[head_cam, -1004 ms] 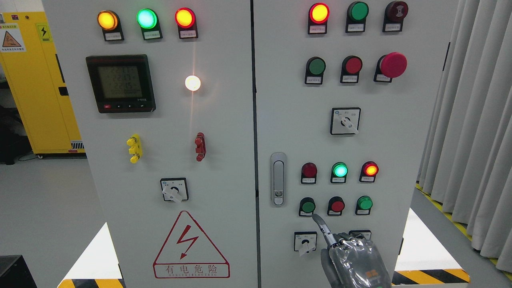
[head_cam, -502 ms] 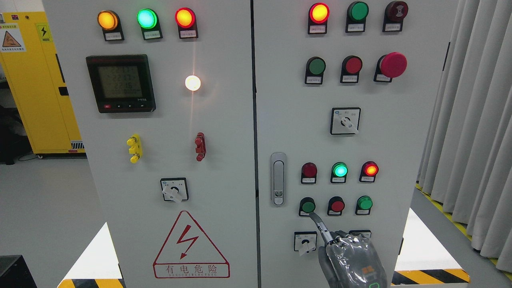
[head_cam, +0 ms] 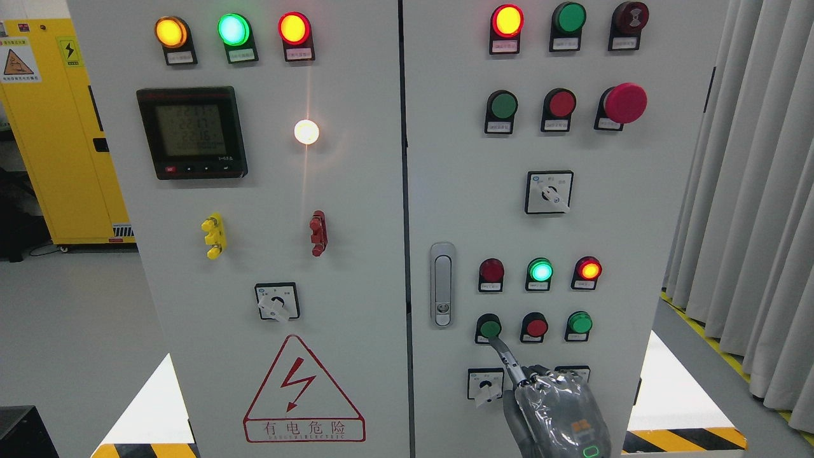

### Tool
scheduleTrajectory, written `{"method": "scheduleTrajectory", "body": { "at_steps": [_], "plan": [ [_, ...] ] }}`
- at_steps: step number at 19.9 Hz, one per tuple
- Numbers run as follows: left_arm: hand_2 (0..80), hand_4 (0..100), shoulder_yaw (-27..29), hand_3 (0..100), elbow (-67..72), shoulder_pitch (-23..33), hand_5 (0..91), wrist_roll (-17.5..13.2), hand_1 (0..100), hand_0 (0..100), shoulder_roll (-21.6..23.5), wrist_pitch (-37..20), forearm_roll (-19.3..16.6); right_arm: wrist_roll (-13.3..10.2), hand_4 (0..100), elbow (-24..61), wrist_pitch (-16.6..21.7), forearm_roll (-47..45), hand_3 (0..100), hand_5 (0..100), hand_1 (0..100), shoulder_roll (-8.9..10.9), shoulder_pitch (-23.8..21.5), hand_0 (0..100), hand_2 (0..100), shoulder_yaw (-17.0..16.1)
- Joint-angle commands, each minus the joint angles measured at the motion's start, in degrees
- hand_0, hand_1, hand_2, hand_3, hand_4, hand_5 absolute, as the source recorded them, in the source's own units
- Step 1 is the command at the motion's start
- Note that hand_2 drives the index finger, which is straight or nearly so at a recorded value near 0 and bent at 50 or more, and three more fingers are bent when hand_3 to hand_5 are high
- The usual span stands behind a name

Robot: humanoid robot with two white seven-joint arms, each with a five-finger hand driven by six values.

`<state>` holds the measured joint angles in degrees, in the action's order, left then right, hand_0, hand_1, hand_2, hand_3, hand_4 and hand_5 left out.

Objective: Press green start button
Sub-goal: 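Press the lower green push button inward with the right index finger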

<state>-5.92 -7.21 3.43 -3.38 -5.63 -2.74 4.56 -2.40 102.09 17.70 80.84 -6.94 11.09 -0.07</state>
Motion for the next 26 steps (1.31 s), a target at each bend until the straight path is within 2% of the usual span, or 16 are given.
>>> {"method": "scheduleTrajectory", "body": {
  "at_steps": [1, 8, 11, 26],
  "plan": [
    [0.0, 0, 0.0, 0, 0.0, 0.0, 0.0, -0.1, 56, 12, 0.0, 0.0, -0.1, 0.0, 80, -0.9, -0.3, -0.2, 78, 93, 93, -0.09, 0.3, 87, 0, -0.1],
    [0.0, 0, 0.0, 0, 0.0, 0.0, 0.0, -0.1, 56, 12, 0.0, 0.0, 0.0, 0.2, 80, -1.0, -0.4, -0.3, 78, 93, 92, -0.09, 0.7, 87, 0, -0.2],
    [0.0, 0, 0.0, 0, 0.0, 0.0, 0.0, -0.1, 56, 12, 0.0, 0.0, 0.0, 1.7, 80, -1.2, -0.4, -0.5, 78, 93, 92, -0.18, 0.7, 87, 0, -0.3],
    [0.0, 0, 0.0, 0, 0.0, 0.0, 0.0, -0.1, 56, 12, 0.0, 0.0, 0.0, 1.3, 80, -0.8, -1.3, -0.8, 76, 92, 92, -0.18, 1.0, 88, 0, -0.5]
  ]
}}
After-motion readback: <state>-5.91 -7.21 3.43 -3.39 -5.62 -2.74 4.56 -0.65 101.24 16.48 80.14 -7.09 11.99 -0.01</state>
